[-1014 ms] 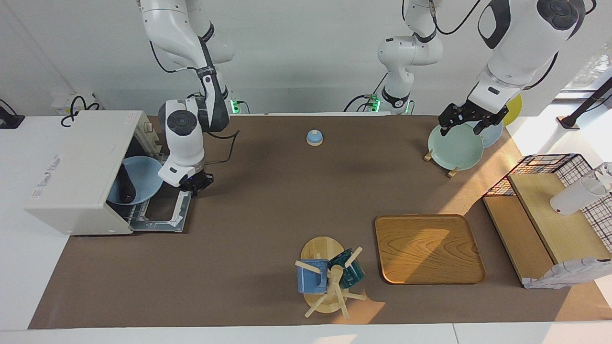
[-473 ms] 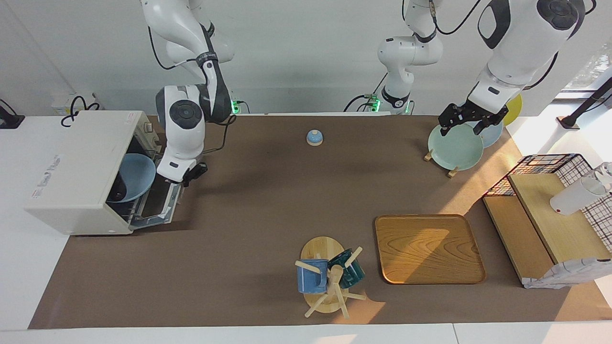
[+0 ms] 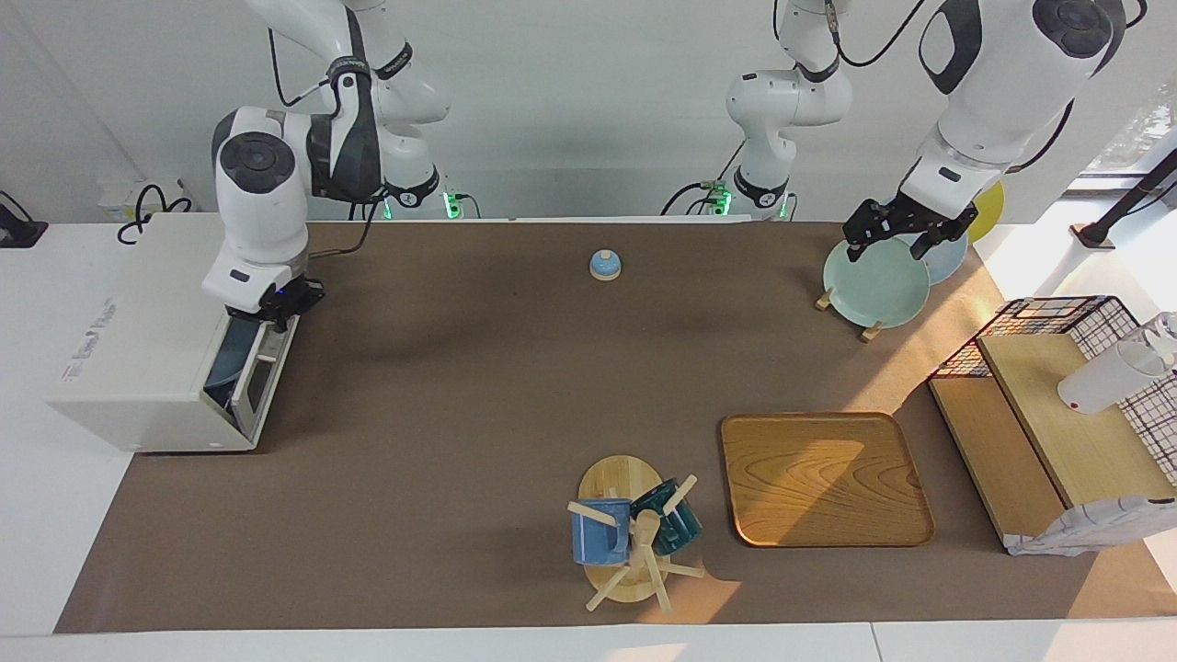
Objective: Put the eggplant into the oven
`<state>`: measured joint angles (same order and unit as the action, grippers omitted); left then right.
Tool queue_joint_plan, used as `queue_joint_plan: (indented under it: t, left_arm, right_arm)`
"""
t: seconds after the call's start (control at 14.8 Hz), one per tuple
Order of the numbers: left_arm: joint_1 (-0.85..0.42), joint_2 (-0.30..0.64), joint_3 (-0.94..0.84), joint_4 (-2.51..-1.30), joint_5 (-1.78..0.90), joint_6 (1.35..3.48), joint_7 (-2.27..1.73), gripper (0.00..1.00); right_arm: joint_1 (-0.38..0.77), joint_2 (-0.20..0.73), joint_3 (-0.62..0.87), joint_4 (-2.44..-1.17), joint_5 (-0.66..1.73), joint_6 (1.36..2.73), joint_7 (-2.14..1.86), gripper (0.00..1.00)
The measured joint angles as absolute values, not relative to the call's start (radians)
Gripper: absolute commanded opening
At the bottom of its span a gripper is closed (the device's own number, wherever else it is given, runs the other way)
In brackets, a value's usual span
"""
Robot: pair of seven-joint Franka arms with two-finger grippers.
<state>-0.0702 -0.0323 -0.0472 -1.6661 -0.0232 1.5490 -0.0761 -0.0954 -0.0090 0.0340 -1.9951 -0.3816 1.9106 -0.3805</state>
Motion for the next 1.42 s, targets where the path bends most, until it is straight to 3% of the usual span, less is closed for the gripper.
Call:
queue_joint_plan:
  t: [0.07,0.27,0.34,0.41,0.54,1.42]
  left_arm:
    - [-0.070,-0.032,-0.047,-1.666,-0.023,1.549,-0.076,1.00]
    - [-0.070,-0.032,-0.047,-1.666,-0.023,1.549,-0.076,1.00]
    - [-0.070,-0.032,-0.047,-1.666,-0.023,1.549,-0.076,1.00]
    - [-0.070,-0.032,-0.047,-1.666,-0.023,1.549,-0.076,1.00]
    - [-0.070,-0.032,-0.047,-1.666,-0.023,1.549,-0.076,1.00]
    - [-0.070,-0.032,-0.047,-1.666,-0.023,1.549,-0.076,1.00]
  right_arm:
    - [-0.106,-0.014,0.030,-1.990,-0.361,1.895,-0.384,0.00]
    - [-0.111,-0.032,0.026,-1.910,-0.221,1.757,-0.380,0.26]
    - [-0.109,-0.037,0.030,-1.863,-0.198,1.709,-0.380,0.46]
    - [-0.108,-0.041,0.033,-1.825,-0.179,1.672,-0.378,0.59]
    - [-0.107,-0.045,0.036,-1.774,-0.105,1.618,-0.370,1.00]
    - [-0.073,-0.018,0.036,-1.738,-0.052,1.585,-0.223,1.00]
